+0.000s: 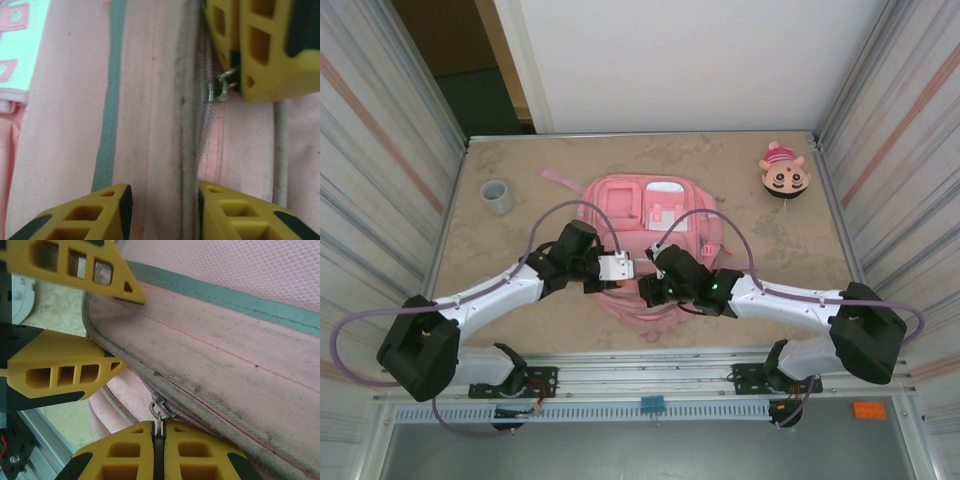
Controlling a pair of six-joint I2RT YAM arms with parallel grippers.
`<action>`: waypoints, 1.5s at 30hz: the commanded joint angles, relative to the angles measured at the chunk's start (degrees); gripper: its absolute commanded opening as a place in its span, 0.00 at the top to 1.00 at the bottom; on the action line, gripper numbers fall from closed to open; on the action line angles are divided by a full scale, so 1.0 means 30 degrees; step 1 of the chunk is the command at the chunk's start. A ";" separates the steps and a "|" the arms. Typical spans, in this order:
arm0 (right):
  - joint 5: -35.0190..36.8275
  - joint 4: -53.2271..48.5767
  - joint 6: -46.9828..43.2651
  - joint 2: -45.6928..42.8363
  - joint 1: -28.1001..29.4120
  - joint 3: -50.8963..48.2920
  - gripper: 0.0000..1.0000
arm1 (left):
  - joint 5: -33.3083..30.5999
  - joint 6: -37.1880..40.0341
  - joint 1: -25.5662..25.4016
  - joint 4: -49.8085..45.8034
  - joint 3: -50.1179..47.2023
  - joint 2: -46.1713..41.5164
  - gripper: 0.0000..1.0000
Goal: Pack books, pencil case, and school supplies into a backpack
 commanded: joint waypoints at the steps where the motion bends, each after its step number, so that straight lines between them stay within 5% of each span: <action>1: -0.0344 0.0452 -0.0284 -0.0921 -0.0200 -0.0131 1.00 | -0.1665 0.1021 0.0235 -0.0439 0.0719 0.0137 0.72; 14: -0.0857 -0.2644 -0.0705 -0.6172 -0.4264 -0.3085 1.00 | -0.3037 0.1141 0.1621 -0.2103 0.0772 -0.1163 0.83; 21: -0.2399 -0.2910 -0.0779 -0.7663 -0.5539 -0.3629 1.00 | -0.1382 0.0451 0.1565 -0.1953 0.1027 -0.1249 0.70; 28: -0.3911 -0.1707 -0.0983 -0.7124 -0.5501 -0.3599 1.00 | 0.1178 -0.1176 -0.0435 -0.2693 0.2886 -0.1443 0.46; 40: -0.4390 -0.1255 -0.0998 -0.7185 -0.5523 -0.3666 1.00 | 0.1271 -0.1578 -0.3649 -0.1603 0.6021 0.2953 0.45; 45: -0.4474 -0.1196 -0.1041 -0.7237 -0.5561 -0.3783 1.00 | 0.1014 -0.2074 -0.3832 -0.0505 0.6453 0.4526 0.53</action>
